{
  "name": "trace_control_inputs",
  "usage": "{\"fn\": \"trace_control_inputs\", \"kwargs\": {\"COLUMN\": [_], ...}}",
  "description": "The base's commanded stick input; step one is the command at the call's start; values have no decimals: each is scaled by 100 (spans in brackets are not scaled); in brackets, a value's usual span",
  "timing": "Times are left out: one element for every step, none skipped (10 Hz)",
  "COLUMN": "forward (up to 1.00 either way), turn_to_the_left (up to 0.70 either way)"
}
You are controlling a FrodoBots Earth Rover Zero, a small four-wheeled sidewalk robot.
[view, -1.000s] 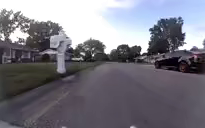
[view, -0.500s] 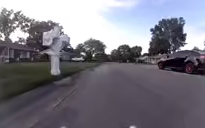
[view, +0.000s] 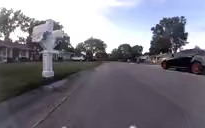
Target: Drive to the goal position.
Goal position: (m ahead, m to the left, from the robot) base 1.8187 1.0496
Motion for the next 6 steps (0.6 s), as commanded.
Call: {"fn": "trace_control_inputs", "kwargs": {"forward": [100,100,100,100,100,100], "turn_to_the_left": [-6,-11,-17,-22,-28,-5]}}
